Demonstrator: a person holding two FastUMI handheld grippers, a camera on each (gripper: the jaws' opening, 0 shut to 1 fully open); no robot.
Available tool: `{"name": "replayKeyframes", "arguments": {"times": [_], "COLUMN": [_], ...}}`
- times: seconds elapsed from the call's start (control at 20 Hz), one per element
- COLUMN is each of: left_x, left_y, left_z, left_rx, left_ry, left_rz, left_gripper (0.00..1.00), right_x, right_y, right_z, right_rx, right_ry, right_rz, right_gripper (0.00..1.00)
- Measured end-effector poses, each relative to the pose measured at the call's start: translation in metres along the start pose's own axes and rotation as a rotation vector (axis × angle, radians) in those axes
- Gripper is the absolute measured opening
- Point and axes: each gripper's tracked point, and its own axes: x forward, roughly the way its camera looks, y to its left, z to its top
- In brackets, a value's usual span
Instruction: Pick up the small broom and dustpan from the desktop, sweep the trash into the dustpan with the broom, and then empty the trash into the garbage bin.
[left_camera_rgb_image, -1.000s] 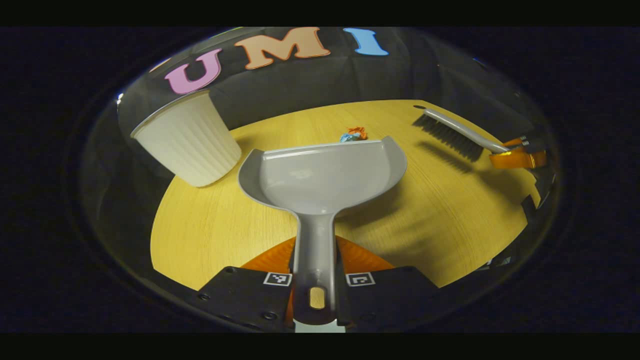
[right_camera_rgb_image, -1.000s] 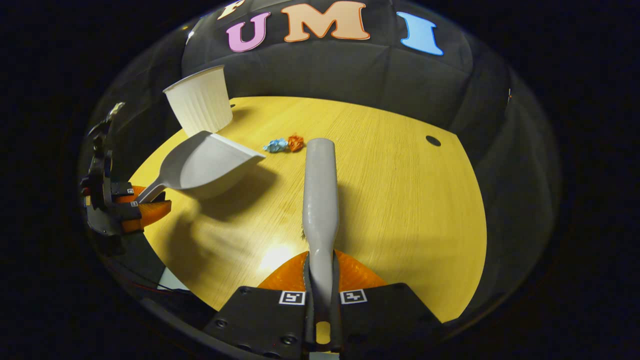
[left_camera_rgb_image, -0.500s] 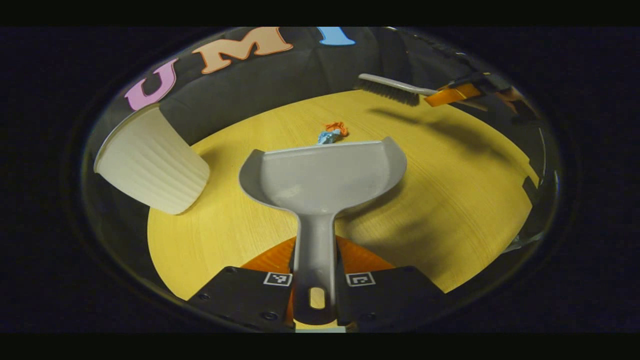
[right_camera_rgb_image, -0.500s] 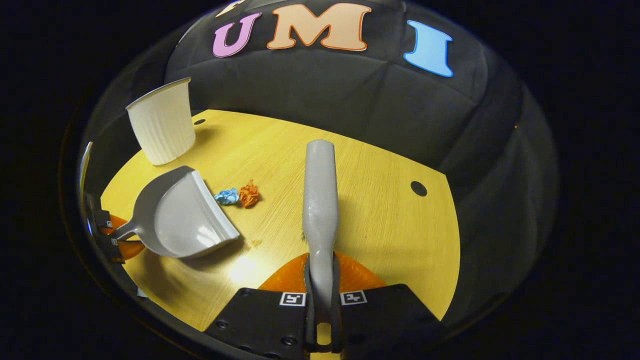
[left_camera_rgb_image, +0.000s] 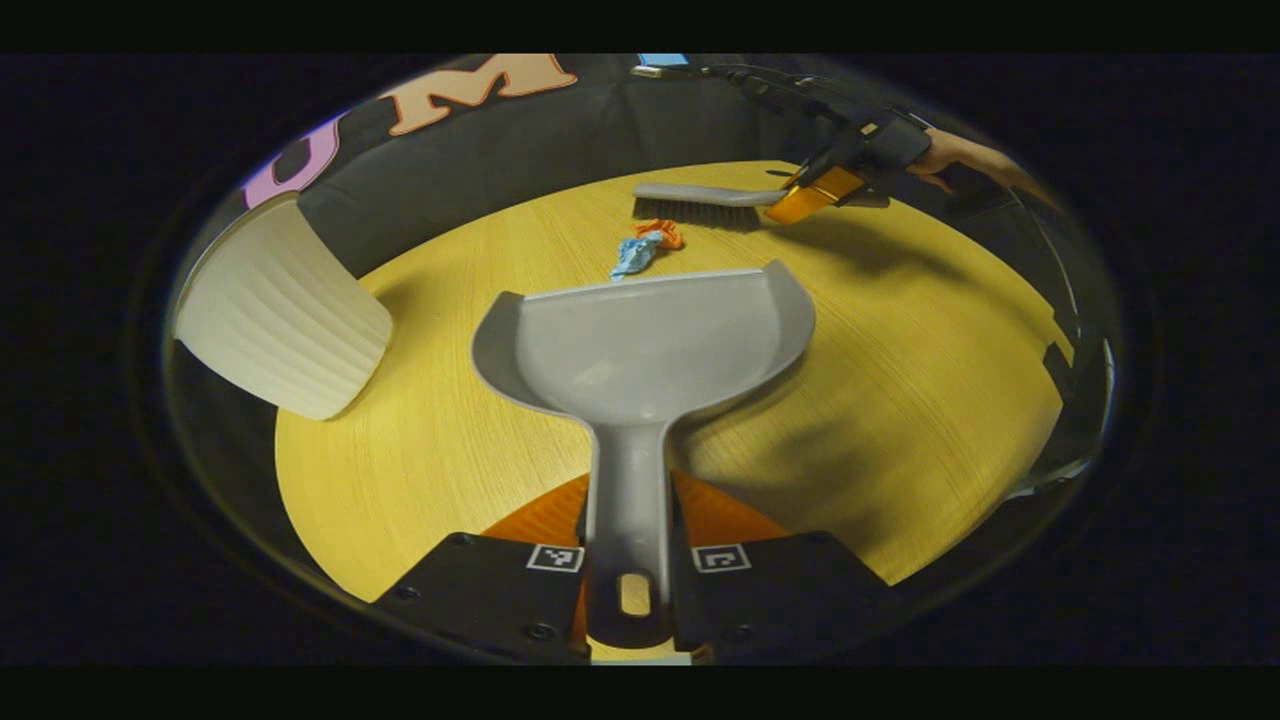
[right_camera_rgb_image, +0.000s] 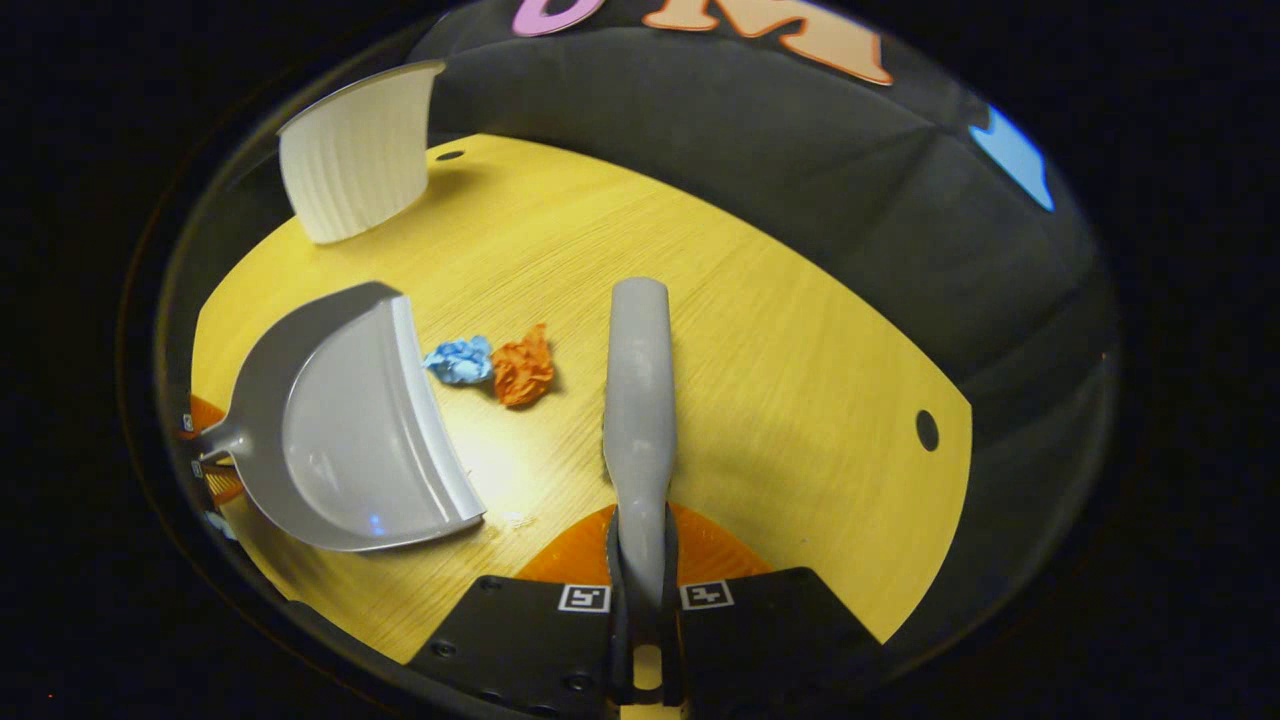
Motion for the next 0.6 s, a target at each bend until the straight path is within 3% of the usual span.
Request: {"name": "replayKeyframes", "arguments": {"times": [0.35,0.5,0.6], "left_x": [-0.001,-0.001,0.0], "left_y": [0.002,0.002,0.003], "left_z": [0.0,-0.001,0.001], "left_rx": [0.019,0.02,0.021], "left_ry": [0.011,0.006,-0.008], "left_rz": [0.003,0.005,0.009], "left_gripper": [0.27,0.25,0.27], "right_x": [-0.029,-0.037,-0.046], "right_y": [0.044,0.038,0.027], "right_z": [0.024,0.04,0.048], "right_rx": [-0.26,-0.34,-0.326], "right_ry": [0.014,0.003,-0.008], "right_rz": [0.218,0.283,0.371], "right_gripper": [0.1,0.1,0.1]}}
